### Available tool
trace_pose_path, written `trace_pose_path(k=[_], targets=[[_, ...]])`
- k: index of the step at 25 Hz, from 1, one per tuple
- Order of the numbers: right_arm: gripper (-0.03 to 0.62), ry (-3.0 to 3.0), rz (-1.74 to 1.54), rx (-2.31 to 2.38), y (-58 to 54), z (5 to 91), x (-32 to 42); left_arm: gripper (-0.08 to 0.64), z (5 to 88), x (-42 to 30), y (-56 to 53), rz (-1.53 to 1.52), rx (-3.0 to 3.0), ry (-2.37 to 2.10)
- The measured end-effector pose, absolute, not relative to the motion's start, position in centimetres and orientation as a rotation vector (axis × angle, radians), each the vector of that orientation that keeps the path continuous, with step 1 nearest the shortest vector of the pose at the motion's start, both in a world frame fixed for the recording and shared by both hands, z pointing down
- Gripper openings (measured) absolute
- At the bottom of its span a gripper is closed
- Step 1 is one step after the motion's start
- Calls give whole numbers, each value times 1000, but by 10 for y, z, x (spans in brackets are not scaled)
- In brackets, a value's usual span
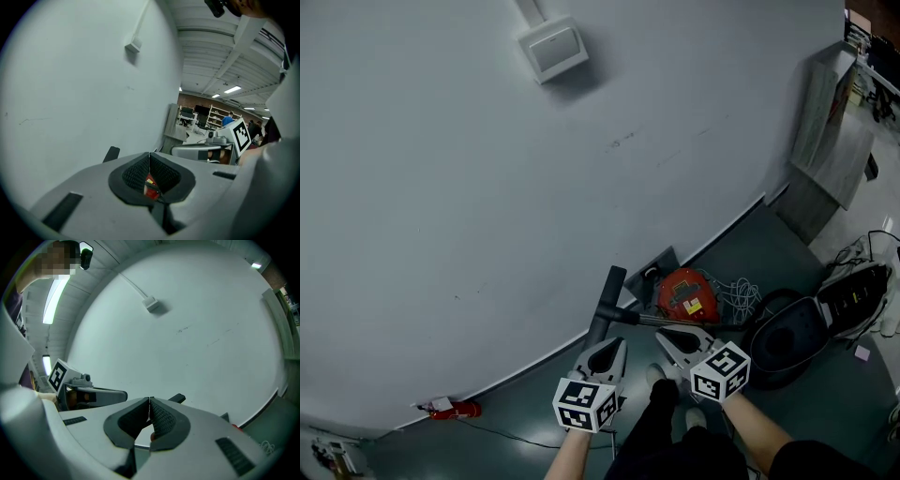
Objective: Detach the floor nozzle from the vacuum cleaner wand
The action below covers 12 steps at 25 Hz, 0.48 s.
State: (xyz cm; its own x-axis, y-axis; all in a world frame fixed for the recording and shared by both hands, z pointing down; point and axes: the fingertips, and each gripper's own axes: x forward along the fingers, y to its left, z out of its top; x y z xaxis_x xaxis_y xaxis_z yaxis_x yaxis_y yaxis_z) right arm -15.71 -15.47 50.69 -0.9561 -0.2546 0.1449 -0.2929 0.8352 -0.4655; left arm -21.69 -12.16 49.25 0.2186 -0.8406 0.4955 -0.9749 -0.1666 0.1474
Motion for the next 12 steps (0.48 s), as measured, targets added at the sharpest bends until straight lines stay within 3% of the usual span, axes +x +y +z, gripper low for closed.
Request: trace_pose_path(k=[6,12], targets=[[20,-2914,700,433,-161,531,-170,10,514,-219,-134,601,2156,-1568],[21,-2883,576,400,-168,558,-186,72,538,-223,-152,931,2263,-1440]])
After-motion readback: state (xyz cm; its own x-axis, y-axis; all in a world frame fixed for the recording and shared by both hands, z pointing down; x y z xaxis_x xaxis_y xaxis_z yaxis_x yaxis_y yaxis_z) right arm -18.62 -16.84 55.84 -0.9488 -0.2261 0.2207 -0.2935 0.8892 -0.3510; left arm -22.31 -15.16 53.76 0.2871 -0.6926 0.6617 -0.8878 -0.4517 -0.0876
